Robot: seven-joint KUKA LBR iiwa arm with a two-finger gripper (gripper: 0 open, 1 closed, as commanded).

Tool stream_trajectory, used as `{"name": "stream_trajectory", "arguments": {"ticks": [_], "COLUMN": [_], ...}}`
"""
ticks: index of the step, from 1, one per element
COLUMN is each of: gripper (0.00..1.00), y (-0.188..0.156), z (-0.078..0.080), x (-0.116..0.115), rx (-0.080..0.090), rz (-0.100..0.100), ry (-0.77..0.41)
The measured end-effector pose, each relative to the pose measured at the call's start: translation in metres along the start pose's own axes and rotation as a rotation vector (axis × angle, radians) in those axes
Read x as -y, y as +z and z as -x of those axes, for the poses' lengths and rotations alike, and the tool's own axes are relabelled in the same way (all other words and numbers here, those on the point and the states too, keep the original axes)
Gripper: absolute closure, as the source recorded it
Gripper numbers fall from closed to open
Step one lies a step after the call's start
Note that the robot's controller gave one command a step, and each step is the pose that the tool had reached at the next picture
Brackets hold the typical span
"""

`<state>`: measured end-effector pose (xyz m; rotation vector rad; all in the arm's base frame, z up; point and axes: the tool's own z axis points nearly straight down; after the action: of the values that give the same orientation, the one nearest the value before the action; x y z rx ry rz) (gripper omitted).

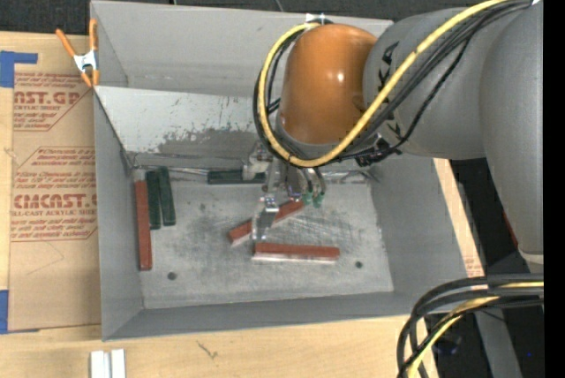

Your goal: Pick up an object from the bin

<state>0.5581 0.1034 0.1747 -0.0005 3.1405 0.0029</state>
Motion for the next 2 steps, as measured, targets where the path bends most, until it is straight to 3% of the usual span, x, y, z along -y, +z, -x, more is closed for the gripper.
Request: {"name": "stream_trajectory", "arguments": {"ticks": [1, 2], "gripper": [0.0, 1.0], "y": [0.0, 0.089], "z": [0.0, -0.001], "x": [0.0, 0.03], "rx": [0.0, 0.025], "rz": [0.0, 0.003], "ry": [0.0, -0.114]}}
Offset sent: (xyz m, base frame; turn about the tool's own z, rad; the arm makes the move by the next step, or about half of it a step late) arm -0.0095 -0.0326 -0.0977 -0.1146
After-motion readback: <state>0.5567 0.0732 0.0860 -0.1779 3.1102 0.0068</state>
